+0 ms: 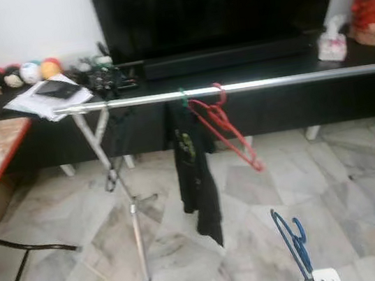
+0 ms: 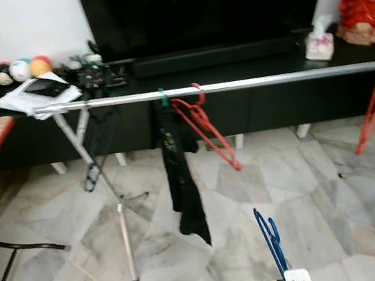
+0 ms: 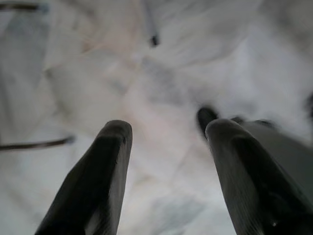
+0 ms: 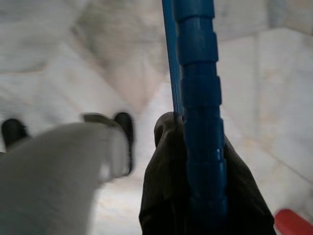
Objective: Hang hanger
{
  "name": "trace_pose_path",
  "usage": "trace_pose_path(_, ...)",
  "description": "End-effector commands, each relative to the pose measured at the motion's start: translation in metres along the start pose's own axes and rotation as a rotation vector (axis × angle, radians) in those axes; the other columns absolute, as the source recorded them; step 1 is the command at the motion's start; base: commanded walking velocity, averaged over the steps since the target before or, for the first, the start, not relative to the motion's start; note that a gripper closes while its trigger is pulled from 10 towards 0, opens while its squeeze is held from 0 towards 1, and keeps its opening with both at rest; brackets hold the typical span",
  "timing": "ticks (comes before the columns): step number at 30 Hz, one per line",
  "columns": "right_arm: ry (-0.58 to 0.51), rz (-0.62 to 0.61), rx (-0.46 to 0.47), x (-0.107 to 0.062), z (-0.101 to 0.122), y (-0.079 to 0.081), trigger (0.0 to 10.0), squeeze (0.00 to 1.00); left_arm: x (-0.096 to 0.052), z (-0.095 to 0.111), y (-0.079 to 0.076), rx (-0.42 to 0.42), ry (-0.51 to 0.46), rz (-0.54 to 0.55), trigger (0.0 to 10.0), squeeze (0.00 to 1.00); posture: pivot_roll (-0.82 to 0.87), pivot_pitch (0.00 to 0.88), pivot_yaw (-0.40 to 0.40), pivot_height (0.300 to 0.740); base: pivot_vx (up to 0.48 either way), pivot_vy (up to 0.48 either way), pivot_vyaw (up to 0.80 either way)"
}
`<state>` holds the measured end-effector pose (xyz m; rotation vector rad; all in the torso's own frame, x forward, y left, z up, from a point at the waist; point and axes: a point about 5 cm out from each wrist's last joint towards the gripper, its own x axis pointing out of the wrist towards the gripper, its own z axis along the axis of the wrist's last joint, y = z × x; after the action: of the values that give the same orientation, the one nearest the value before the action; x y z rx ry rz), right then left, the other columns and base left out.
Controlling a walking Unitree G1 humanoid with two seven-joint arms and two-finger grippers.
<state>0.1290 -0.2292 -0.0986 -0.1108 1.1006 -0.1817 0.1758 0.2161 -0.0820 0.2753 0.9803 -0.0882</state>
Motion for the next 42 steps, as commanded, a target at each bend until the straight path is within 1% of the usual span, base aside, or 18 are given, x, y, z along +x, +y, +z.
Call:
trace_pose_path(1, -0.014, 0.001, 0.026, 0.000, 0.003, 0.002, 10.0, 0.00, -0.002, -0.009, 0.004, 0.002, 0.027, 0.004, 10.0, 0.00, -0.13, 0.000, 0.014, 0.740, 0.000, 0.000, 0.00)
trace_pose_path(8, -0.028, -0.006, 0.048, 0.000, 0.004, 0.002, 10.0, 0.00, -0.004, -0.018, 0.007, -0.009, 0.045, 0.005, 10.0, 0.00, -0.13, 0.000, 0.016, 0.740, 0.000, 0.000, 0.00)
trace_pose_path(9, -0.031, -0.010, 0.062, 0.000, 0.004, 0.002, 10.0, 0.00, -0.005, -0.020, 0.010, -0.007, 0.050, 0.009, 10.0, 0.00, -0.13, 0.000, 0.017, 0.740, 0.000, 0.000, 0.00)
trace_pose_path(11, -0.031, -0.010, 0.059, 0.000, 0.004, 0.002, 10.0, 0.00, -0.006, -0.020, 0.013, -0.009, 0.052, 0.012, 10.0, 0.00, -0.13, 0.000, 0.016, 0.740, 0.000, 0.000, 0.00)
trace_pose_path(17, -0.028, -0.019, 0.059, 0.000, 0.004, 0.002, 10.0, 0.00, -0.006, -0.019, 0.014, -0.018, 0.046, 0.014, 10.0, 0.00, -0.13, 0.000, 0.014, 0.740, 0.000, 0.000, -0.75)
trace_pose_path(24, -0.028, -0.022, 0.063, 0.000, 0.003, 0.001, 10.0, 0.00, -0.005, -0.018, 0.013, -0.017, 0.049, 0.014, 10.0, 0.00, -0.13, 0.000, 0.011, 0.740, 0.000, 0.000, -0.76)
trace_pose_path(27, -0.033, -0.025, 0.067, 0.000, 0.004, 0.001, 10.0, 0.00, -0.005, -0.018, 0.011, -0.030, 0.049, 0.002, 10.0, 0.00, -0.13, 0.000, 0.009, 0.740, 0.000, 0.000, -0.74)
trace_pose_path(33, -0.056, -0.034, 0.077, 0.000, 0.005, 0.000, 10.0, 0.00, -0.005, -0.019, 0.012, -0.040, 0.050, -0.001, 10.0, 0.00, -0.13, 0.000, 0.008, 0.740, 0.080, 0.000, 0.00)
trace_pose_path(37, -0.058, -0.043, 0.071, 0.000, 0.005, -0.001, 10.0, 0.00, -0.007, -0.022, 0.017, -0.038, 0.057, 0.003, 10.0, 0.00, -0.12, 0.000, 0.009, 0.740, 0.254, 0.000, 0.00)
trace_pose_path(39, -0.059, -0.046, 0.076, 0.000, 0.005, -0.001, 10.0, 0.00, -0.007, -0.023, 0.019, -0.039, 0.059, 0.005, 10.0, 0.00, -0.12, 0.000, 0.009, 0.740, 0.259, 0.000, 0.00)
trace_pose_path(40, -0.055, -0.046, 0.093, 0.000, 0.004, 0.000, 10.0, 0.00, -0.007, -0.024, 0.020, -0.038, 0.061, 0.006, 10.0, 0.00, -0.12, 0.000, 0.009, 0.740, 0.262, 0.000, 0.00)
trace_pose_path(42, -0.051, -0.043, 0.105, 0.000, 0.004, 0.000, 10.0, 0.00, -0.008, -0.024, 0.020, -0.037, 0.063, 0.006, 10.0, 0.00, -0.12, 0.000, 0.008, 0.740, 0.263, 0.000, -0.61)
